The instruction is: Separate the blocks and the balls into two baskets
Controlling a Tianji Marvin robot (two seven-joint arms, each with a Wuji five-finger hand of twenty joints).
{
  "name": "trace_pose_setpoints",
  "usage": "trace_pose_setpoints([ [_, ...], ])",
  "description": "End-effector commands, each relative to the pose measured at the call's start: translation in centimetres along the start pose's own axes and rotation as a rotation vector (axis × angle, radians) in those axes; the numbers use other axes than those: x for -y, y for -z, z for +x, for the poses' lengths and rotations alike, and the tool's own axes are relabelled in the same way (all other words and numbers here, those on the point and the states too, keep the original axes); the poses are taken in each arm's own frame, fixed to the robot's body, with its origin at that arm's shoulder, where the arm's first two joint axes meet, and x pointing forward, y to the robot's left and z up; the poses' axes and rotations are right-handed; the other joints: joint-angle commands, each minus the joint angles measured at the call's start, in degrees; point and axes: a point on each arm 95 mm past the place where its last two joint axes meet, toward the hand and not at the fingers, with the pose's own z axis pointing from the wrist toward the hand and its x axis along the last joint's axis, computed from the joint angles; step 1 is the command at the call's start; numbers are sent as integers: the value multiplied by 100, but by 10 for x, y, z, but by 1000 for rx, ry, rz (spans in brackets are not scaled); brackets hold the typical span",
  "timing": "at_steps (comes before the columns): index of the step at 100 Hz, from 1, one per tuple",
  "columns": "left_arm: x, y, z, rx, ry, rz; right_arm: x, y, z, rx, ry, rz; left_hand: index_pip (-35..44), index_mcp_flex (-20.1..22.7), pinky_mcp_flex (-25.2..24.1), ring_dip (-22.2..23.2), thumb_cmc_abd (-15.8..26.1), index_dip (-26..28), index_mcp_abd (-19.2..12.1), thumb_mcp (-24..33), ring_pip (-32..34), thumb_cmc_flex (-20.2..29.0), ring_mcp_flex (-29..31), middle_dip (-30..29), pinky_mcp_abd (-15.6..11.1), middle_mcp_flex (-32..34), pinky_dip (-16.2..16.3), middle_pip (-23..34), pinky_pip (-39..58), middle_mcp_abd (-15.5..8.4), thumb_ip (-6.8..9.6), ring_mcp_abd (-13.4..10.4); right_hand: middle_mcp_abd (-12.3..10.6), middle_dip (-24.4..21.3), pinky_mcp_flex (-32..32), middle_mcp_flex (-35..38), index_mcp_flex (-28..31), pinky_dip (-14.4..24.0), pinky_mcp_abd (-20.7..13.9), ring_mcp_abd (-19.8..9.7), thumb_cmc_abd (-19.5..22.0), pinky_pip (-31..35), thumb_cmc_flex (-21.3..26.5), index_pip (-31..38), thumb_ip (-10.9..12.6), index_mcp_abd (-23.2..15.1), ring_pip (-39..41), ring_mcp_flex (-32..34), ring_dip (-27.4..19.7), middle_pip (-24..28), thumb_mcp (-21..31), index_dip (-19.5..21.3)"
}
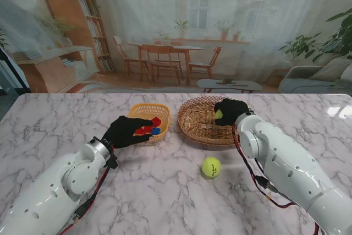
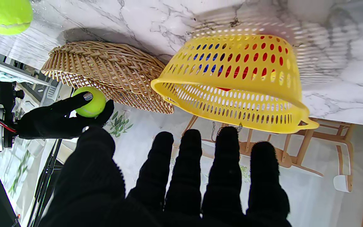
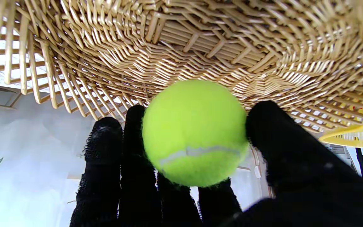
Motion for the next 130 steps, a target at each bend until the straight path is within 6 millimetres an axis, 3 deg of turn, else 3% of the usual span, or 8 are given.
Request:
trace_pose_setpoints([
  [1,-2,-1,1,-4,-2,-20,2,0,0,3,11,-2,41,95,-93,-12,282,17,-74,-126,-2,-6,-71,40,153,0,117,-111,-117,-15,20,-9,73,-368,-454,-317,-41,-28,306,-70,317,-432,-308,-179,209,-209,-751,-350,-369,-450,113,108],
  [21,-2,0,2,-6,-3,-21,3,4,-1,-13,4,-28,41,97,-68,-6,277,16,-61,-126,8,8,-79,43,68,-6,97,-105,-136,9,20,-2,44,-759,-1329,-617,-433,-511,611,32,496,-1531,-1009,-683,232,-173,-2030,-862,-1002,-799,-699,-8],
  [65,-2,0,2,-4,-5,-25,-34,46,11,-158,-13,-172,44,101,-48,-4,280,13,-54,-127,22,14,-86,46,21,-6,45,-97,-169,20,18,16,-46,-743,-1265,-234,-256,-614,593,50,645,-1598,-934,-742,315,-212,-2183,-640,-1095,-787,-1067,23],
  [75,-2,0,2,-2,-5,-25,-36,55,15,-173,-11,-188,44,102,-48,-6,287,13,-57,-125,20,17,-91,46,27,-1,42,-95,-167,12,19,17,18,-730,-1220,-164,-116,-641,576,84,699,-1606,-894,-718,330,-206,-2215,-637,-1103,-805,-1153,36],
  [130,-3,1,1,6,-4,-29,16,129,41,-263,12,-194,50,99,-62,-5,286,14,-62,-127,22,8,-85,49,45,-2,35,-88,-158,2,20,0,87,-411,-904,223,68,-632,548,162,824,-1235,-756,-875,413,-125,-1671,-266,-752,-687,-1671,68],
])
